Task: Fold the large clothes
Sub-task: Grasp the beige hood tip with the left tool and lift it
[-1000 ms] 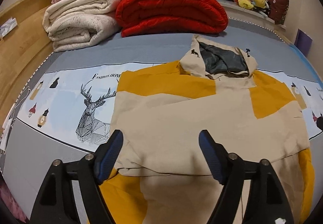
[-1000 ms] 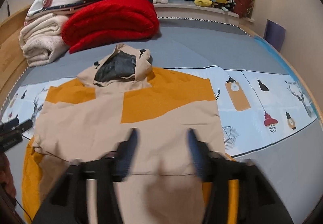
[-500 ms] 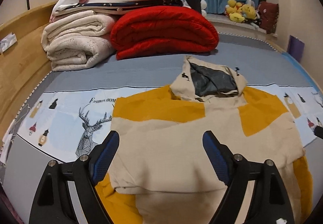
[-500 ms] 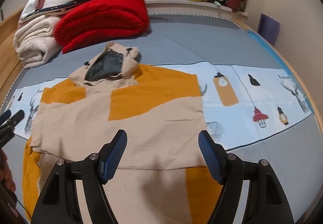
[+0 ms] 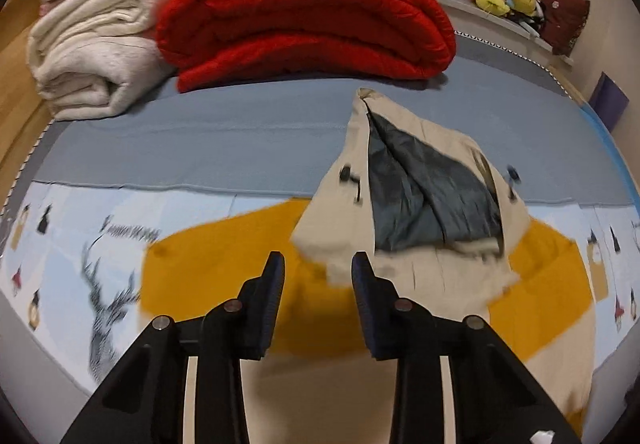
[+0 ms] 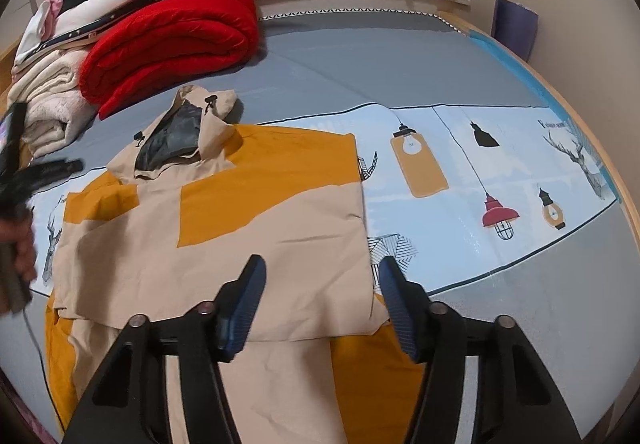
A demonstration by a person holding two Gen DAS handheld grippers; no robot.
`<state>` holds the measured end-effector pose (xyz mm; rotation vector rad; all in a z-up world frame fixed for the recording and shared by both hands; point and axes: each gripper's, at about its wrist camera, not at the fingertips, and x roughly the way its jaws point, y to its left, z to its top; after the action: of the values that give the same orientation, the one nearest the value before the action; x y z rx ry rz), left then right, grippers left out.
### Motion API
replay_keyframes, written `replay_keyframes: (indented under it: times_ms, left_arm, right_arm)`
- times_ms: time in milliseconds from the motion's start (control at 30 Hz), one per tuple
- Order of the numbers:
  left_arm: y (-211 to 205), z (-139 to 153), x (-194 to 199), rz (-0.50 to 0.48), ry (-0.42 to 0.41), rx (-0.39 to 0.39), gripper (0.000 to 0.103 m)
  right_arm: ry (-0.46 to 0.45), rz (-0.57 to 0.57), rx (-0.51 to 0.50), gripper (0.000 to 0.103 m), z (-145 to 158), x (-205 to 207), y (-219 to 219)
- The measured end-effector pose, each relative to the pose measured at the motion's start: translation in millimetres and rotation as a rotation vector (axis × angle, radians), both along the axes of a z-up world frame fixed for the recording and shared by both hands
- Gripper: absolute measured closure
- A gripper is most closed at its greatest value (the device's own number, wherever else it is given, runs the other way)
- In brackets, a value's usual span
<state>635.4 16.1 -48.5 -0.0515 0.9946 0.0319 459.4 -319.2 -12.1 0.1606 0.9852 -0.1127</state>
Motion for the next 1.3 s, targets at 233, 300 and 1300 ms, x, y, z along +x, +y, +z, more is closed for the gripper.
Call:
replay_keyframes:
  times_ms: [233, 300, 1300]
  left_arm:
    - [-3.2, -22.7, 92.0, 0.049, 0.055, -0.047, 0.071]
    - [-3.5, -28.2, 115.6, 0.062, 0.077, -0.097, 0.071]
    - [-51.4, -35.3, 184.8, -0.107, 0.076, 0.033, 0.103]
  right_arm:
    - [0.037, -0.024, 0.033, 0.055, -14.4, 6.2, -8.9]
    - [0.042, -0.025, 0.031, 0.056, -17.3, 8.0, -9.0]
    - [0.031, -0.043, 0.048, 0.074, -21.0, 24.3, -4.1]
